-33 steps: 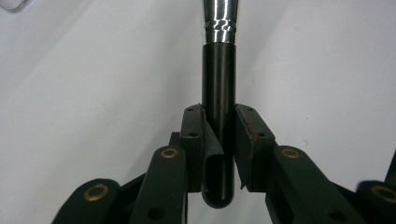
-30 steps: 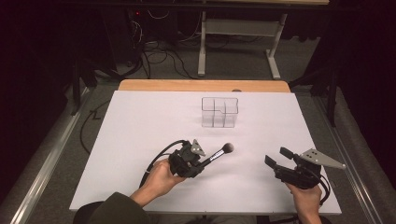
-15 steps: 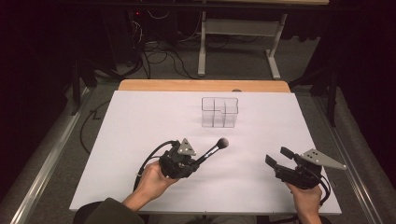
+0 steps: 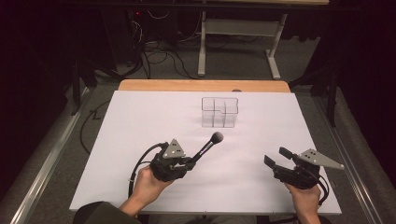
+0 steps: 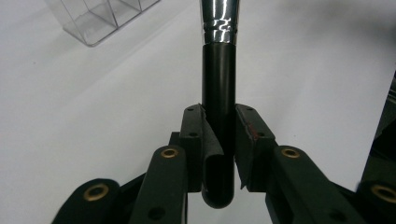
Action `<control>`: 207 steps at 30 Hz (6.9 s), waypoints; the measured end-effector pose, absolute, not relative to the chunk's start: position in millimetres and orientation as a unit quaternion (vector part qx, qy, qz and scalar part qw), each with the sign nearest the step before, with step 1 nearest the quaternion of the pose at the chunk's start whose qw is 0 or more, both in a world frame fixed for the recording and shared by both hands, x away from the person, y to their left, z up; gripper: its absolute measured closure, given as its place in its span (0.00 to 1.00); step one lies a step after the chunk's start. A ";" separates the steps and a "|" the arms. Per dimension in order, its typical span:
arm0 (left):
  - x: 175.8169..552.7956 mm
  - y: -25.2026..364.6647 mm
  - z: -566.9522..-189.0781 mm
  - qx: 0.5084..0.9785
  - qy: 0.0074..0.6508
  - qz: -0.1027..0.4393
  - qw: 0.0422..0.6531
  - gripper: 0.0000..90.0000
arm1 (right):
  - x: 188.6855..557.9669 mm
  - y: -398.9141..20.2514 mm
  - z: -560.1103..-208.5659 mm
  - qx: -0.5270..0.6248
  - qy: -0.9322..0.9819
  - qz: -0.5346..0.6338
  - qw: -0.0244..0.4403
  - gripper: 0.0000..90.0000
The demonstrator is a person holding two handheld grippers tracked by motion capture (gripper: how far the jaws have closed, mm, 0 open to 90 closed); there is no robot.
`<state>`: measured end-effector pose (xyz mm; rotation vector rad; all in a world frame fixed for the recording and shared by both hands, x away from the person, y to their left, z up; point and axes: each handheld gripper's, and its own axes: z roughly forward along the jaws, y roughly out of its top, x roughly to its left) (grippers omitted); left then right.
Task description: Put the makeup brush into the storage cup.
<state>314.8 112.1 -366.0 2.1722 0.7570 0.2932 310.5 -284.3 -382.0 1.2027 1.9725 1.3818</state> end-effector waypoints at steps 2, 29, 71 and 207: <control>313.3 114.5 -367.4 0.852 0.303 0.117 0.410 0.83 | 310.0 -283.7 -381.6 0.432 0.715 0.502 0.224 0.33; 313.1 121.8 -365.5 0.829 0.302 0.141 0.450 0.83 | 319.9 -239.5 -377.5 0.380 0.728 0.539 0.186 0.31; 307.5 92.0 -375.4 0.852 0.258 0.136 0.435 0.82 | 329.5 -158.7 -385.1 0.303 0.778 0.543 0.084 0.36; 311.9 133.9 -354.9 0.824 0.285 0.147 0.466 0.40 | 333.8 -180.0 -363.8 0.293 0.777 0.555 0.047 0.80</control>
